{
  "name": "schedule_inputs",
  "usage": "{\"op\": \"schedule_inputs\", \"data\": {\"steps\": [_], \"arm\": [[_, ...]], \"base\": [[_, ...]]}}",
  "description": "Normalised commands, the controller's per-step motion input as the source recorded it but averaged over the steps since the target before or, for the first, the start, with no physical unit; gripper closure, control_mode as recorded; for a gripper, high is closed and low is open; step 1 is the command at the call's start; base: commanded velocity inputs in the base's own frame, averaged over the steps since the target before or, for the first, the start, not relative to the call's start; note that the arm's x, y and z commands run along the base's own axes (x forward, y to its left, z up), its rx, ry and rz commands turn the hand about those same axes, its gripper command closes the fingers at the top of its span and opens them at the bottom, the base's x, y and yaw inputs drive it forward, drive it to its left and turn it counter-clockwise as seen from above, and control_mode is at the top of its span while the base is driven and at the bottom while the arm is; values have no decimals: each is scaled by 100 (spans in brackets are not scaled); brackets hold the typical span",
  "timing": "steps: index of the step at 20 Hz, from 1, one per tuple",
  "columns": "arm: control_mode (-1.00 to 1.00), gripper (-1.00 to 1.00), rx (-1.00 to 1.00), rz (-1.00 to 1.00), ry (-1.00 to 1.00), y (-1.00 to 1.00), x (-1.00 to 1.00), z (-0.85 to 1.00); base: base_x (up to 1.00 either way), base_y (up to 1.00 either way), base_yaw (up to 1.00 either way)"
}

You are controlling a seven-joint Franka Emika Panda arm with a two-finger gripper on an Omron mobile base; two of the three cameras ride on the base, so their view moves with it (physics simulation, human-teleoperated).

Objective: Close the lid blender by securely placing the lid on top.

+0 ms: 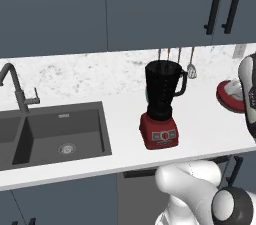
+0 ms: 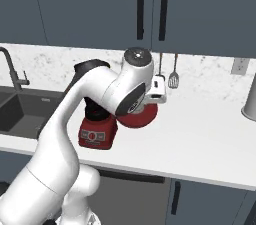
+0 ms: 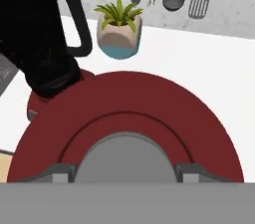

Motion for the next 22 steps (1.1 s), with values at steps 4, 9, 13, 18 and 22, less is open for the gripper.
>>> {"op": "schedule_inputs", "data": {"steps": [4, 9, 13, 18, 22], "arm": [[-100, 100, -1, 0, -16, 70, 0, 91], [-100, 100, -5, 0, -12, 74, 0, 73], [-100, 100, -5, 0, -8, 70, 0, 65], [-100, 100, -3, 0, -1, 65, 5, 45], [-100, 100, -3, 0, 1, 45, 16, 9]], "base": [[0, 0, 0], [0, 0, 0], [0, 0, 0], [0, 0, 0], [0, 0, 0]]}}
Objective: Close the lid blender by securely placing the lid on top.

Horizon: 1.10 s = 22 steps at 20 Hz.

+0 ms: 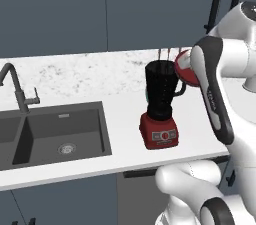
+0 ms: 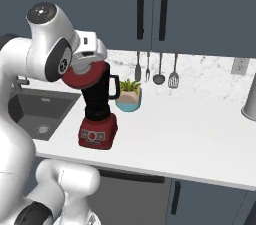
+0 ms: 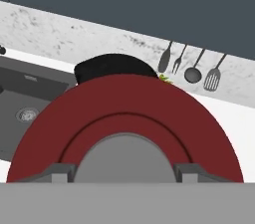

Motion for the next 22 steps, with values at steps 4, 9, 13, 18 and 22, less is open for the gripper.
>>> {"op": "schedule_inputs", "data": {"steps": [4, 9, 13, 18, 22], "arm": [[-100, 100, -2, 0, 1, 25, 21, 0], [-100, 100, -2, 0, 0, 23, 29, 0], [-100, 100, 0, 0, 0, 18, 33, 0], [-100, 100, 0, 0, 0, 3, 24, 0], [-100, 100, 0, 0, 0, 0, 21, 0]], "base": [[0, 0, 0], [0, 0, 0], [0, 0, 0], [0, 0, 0], [0, 0, 0]]}}
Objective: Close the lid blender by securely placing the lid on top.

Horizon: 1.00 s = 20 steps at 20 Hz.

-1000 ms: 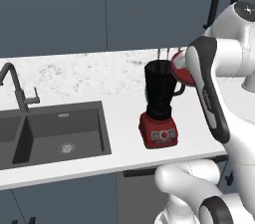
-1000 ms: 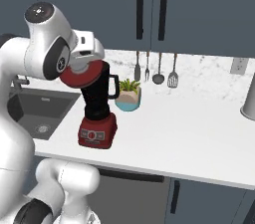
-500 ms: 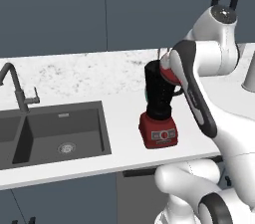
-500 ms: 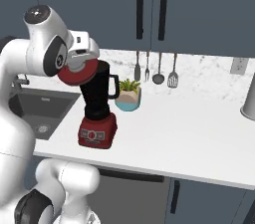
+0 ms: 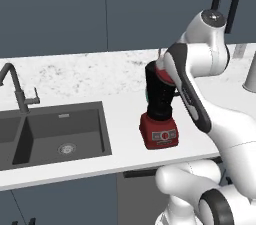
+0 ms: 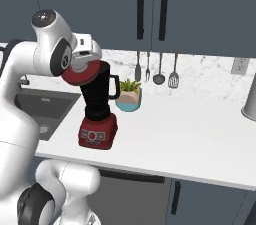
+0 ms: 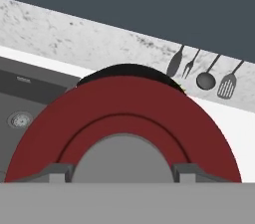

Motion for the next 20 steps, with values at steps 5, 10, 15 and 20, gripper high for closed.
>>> {"op": "schedule_inputs", "data": {"steps": [5, 10, 15, 20], "arm": [[-100, 100, 0, 0, 0, 0, 29, 0], [-100, 100, 0, 0, 0, 0, 31, 0], [-100, 100, 0, 0, 0, 0, 31, 0], [-100, 100, 0, 0, -2, 0, 29, 0]], "base": [[0, 0, 0], [0, 0, 0], [0, 0, 0], [0, 0, 0]]}}
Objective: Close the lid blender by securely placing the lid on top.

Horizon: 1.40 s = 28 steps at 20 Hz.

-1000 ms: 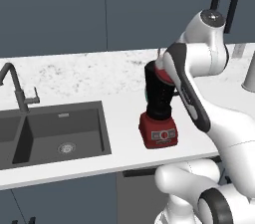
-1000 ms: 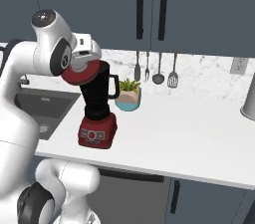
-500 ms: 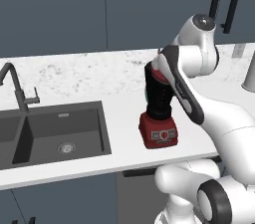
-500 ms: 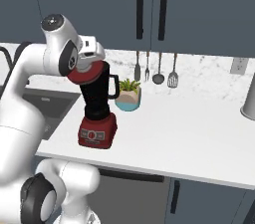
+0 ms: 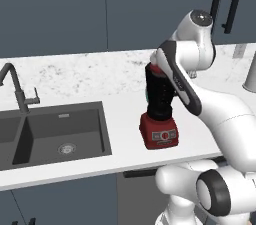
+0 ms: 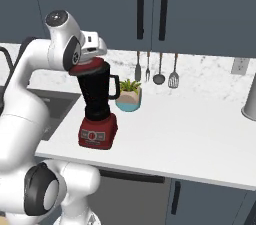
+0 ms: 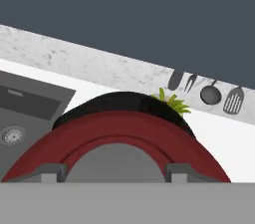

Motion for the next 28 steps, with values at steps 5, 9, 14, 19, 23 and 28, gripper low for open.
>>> {"op": "schedule_inputs", "data": {"steps": [5, 9, 14, 19, 23, 28], "arm": [[-100, 100, 0, 0, -5, -4, 19, 0], [-100, 100, 0, 0, -10, -8, 13, -3], [-100, 100, 1, 0, -16, -12, 4, -8], [-100, 100, 3, 0, -15, -10, 14, -2], [-100, 100, 3, 0, -14, 0, 16, 0], [-100, 100, 6, -1, -14, 0, 10, 0]], "base": [[0, 0, 0], [0, 0, 0], [0, 0, 0], [0, 0, 0], [0, 0, 0], [0, 0, 0]]}}
